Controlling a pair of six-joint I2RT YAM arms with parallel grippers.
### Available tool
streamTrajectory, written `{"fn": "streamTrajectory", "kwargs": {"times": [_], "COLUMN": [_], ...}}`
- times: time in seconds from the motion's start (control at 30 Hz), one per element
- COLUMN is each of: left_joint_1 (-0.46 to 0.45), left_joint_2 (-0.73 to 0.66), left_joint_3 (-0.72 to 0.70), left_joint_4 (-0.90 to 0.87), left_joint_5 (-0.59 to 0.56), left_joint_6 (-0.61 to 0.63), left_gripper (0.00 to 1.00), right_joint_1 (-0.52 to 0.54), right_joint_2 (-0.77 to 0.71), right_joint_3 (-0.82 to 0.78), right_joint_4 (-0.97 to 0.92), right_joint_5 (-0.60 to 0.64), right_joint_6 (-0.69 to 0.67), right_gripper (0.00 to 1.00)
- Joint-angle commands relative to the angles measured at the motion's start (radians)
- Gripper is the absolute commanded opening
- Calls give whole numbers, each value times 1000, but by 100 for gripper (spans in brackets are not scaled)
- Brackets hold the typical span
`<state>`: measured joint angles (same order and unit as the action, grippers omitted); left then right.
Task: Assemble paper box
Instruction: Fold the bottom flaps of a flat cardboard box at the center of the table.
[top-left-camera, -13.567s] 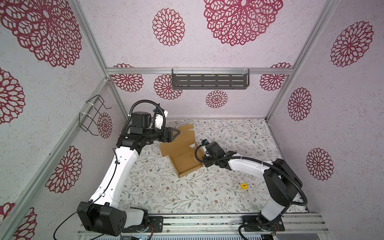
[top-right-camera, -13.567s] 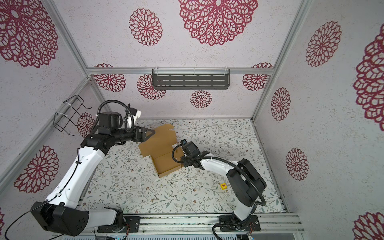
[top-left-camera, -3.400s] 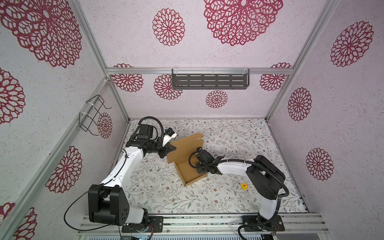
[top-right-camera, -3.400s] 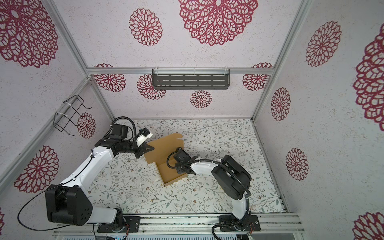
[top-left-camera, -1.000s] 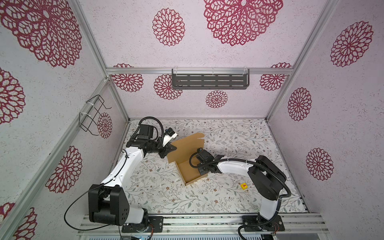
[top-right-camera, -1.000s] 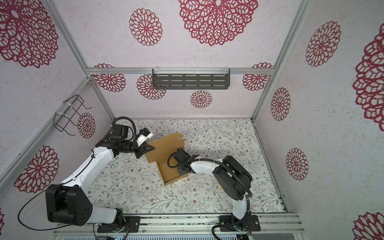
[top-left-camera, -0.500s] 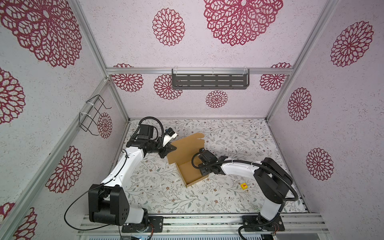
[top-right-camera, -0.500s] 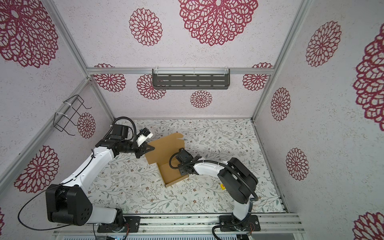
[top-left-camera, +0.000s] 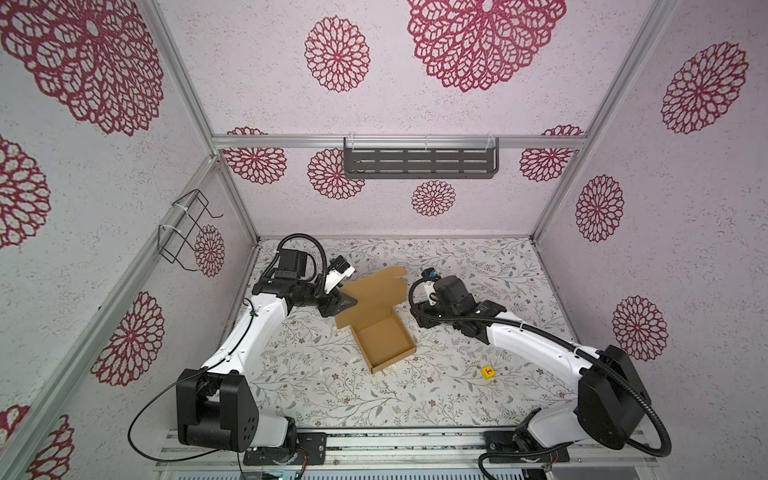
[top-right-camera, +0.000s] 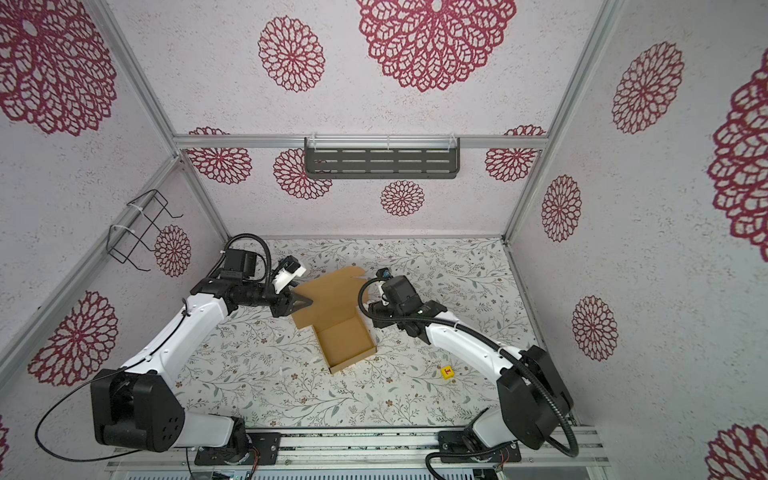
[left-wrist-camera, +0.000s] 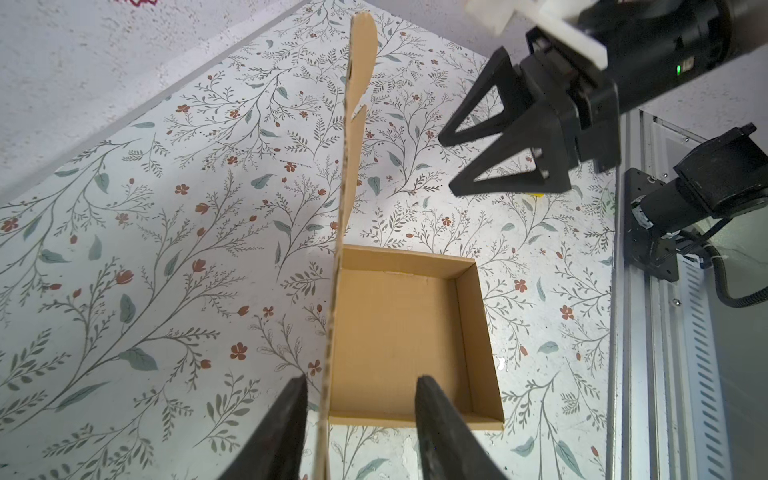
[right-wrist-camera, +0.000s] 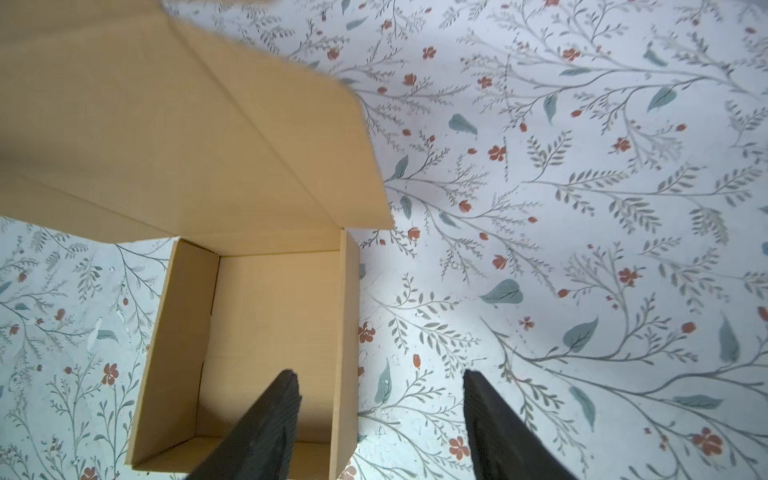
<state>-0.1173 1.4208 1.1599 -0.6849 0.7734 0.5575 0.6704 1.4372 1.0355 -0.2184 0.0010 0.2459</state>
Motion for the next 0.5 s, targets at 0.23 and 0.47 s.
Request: {"fn": "streamTrajectory", "kwargs": {"times": [0.23, 0.47], "left_joint_1": [21, 28], "left_joint_2": [-39, -50], "left_joint_3": [-22, -33], "left_joint_4": [21, 28], "left_joint_5": [41, 46], "left_joint_6": [2, 4], "left_gripper": [48, 51], "right_joint_1": [-88, -139], "right_joint_2": [43, 77], "right_joint_3": [107, 24], "right_joint_4": [108, 347], "right_joint_5": [-205, -319], "right_joint_6": [-255, -267], "right_gripper": [63, 60]}}
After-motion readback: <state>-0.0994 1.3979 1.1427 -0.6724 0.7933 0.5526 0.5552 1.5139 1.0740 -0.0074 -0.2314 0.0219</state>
